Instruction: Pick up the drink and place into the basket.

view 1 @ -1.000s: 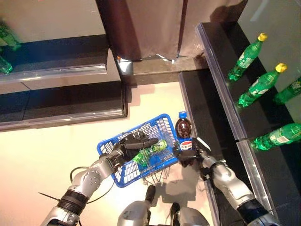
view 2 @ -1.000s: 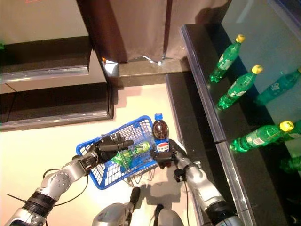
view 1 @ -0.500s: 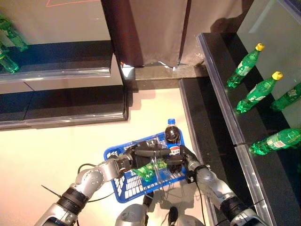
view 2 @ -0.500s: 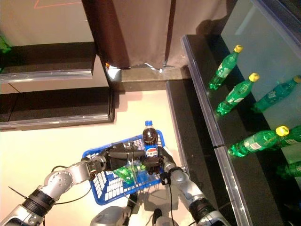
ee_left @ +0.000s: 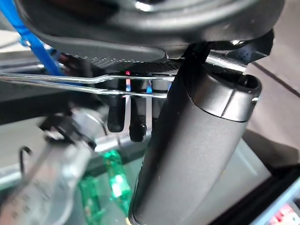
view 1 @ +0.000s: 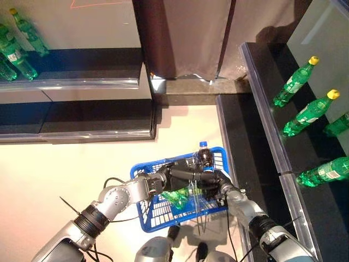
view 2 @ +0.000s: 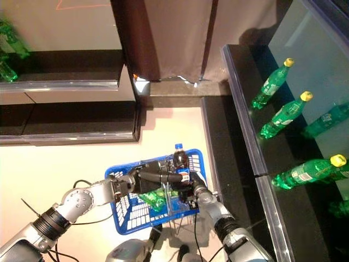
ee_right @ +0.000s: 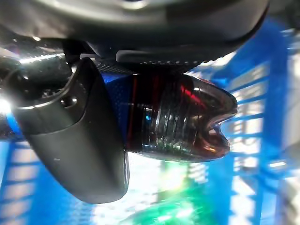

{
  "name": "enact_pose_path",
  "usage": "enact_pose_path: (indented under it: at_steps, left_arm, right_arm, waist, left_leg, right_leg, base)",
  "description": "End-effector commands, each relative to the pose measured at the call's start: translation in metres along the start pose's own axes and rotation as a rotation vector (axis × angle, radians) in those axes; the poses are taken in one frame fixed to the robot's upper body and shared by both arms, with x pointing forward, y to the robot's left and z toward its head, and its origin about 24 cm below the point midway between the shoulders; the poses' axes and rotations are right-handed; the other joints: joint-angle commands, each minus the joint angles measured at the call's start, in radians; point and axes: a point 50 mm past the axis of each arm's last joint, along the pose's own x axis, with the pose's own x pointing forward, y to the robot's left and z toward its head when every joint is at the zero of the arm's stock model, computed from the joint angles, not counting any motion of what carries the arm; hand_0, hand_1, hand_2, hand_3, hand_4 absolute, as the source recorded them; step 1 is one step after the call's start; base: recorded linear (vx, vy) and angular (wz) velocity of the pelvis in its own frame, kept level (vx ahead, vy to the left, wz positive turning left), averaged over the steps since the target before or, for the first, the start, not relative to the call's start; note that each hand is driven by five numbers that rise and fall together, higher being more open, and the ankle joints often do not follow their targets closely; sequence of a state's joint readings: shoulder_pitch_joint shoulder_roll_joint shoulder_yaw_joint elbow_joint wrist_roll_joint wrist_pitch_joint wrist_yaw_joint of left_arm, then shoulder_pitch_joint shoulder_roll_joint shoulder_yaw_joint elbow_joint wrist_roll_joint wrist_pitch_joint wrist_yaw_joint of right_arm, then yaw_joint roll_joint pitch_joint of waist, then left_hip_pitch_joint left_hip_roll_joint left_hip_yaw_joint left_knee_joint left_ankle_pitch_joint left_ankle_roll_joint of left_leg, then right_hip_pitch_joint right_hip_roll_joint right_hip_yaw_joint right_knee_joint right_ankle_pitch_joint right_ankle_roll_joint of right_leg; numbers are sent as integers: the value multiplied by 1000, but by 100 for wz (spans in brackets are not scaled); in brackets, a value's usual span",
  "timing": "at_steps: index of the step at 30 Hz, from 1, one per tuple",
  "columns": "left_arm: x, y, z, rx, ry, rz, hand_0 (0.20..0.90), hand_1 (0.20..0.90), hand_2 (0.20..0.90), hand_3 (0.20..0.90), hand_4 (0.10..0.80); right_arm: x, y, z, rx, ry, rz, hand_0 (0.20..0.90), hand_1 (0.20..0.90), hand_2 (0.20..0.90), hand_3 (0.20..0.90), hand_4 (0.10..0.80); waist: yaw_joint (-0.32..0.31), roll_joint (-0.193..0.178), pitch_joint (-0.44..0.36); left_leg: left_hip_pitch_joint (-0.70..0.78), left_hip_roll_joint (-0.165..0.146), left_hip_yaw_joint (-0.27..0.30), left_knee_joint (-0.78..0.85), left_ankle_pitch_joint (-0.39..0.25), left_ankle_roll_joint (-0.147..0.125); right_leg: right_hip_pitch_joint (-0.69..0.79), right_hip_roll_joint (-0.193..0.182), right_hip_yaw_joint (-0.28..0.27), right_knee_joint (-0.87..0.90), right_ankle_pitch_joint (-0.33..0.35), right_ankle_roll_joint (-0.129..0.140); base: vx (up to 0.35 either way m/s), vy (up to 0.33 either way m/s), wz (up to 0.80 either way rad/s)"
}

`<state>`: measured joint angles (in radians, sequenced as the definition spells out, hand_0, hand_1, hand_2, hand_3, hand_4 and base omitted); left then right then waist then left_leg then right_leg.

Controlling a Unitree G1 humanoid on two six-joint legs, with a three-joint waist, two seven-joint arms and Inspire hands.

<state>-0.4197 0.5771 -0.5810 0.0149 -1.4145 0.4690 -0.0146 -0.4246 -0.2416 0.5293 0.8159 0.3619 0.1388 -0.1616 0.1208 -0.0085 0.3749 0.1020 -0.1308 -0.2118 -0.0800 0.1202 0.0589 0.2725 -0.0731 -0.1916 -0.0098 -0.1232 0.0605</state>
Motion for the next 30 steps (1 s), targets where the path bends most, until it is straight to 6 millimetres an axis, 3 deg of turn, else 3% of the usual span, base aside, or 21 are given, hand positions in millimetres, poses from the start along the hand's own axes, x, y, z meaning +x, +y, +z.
enact_pose_path:
  at_steps: [1,9,16,22,25,27,29,30]
  left_arm:
    - [11,-167,46,-195,-285,-936,300,300,300,200,100]
    - [10,-173,50,-204,-309,-922,300,300,300,200,100]
    - [10,-165,52,-229,-315,-887,300,300,300,200,100]
    - [10,-161,59,-229,-351,-847,300,300,300,200,100]
    - [9,-158,62,-231,-367,-835,300,300,300,200,100]
    - [7,-153,64,-230,-382,-828,300,300,300,200,100]
    - [5,-144,70,-226,-407,-822,300,300,300,200,100]
    - [5,-144,70,-226,-407,-822,300,300,300,200,100]
  right_arm:
    - [2,42,7,-128,-66,99,300,300,300,200,100]
    - [5,34,2,-295,-79,49,300,300,300,200,100]
    - [3,25,-11,-419,-47,23,300,300,300,200,100]
    - [6,23,7,-565,-130,-8,300,300,300,200,100]
    - [4,24,7,-599,-179,17,300,300,300,200,100]
    - [0,26,6,-501,-204,28,300,300,300,200,100]
    - [-5,24,6,-204,-244,8,300,300,300,200,100]
    - [-5,24,6,-203,-244,8,300,300,300,200,100]
  waist:
    - [19,24,-372]
    - [30,26,-380]
    - [33,27,-382]
    - [36,25,-381]
    - [36,25,-383]
    - [34,26,-383]
    - [25,32,-376]
    - [26,32,-376]
  left_leg:
    - [48,19,136,29,-172,-64]
    - [47,18,132,32,-176,-65]
    - [48,18,125,24,-173,-64]
    - [51,21,126,22,-169,-66]
    - [51,21,125,18,-168,-66]
    - [51,22,125,17,-166,-67]
    - [54,24,131,16,-165,-67]
    - [54,24,131,15,-165,-67]
  right_leg:
    - [-106,3,-45,-48,125,43]
    - [-105,0,-53,-48,123,44]
    - [-108,-3,-56,-45,122,48]
    - [-107,-6,-57,-42,123,48]
    - [-107,-6,-57,-45,124,50]
    - [-107,-6,-57,-47,125,52]
    - [-107,-6,-54,-47,128,51]
    - [-107,-6,-54,-48,128,51]
  base:
    - [33,7,4]
    - [25,1,10]
    - [0,0,0]
    - [0,0,0]
    - [0,0,0]
    - [0,0,0]
    - [0,0,0]
    - [0,0,0]
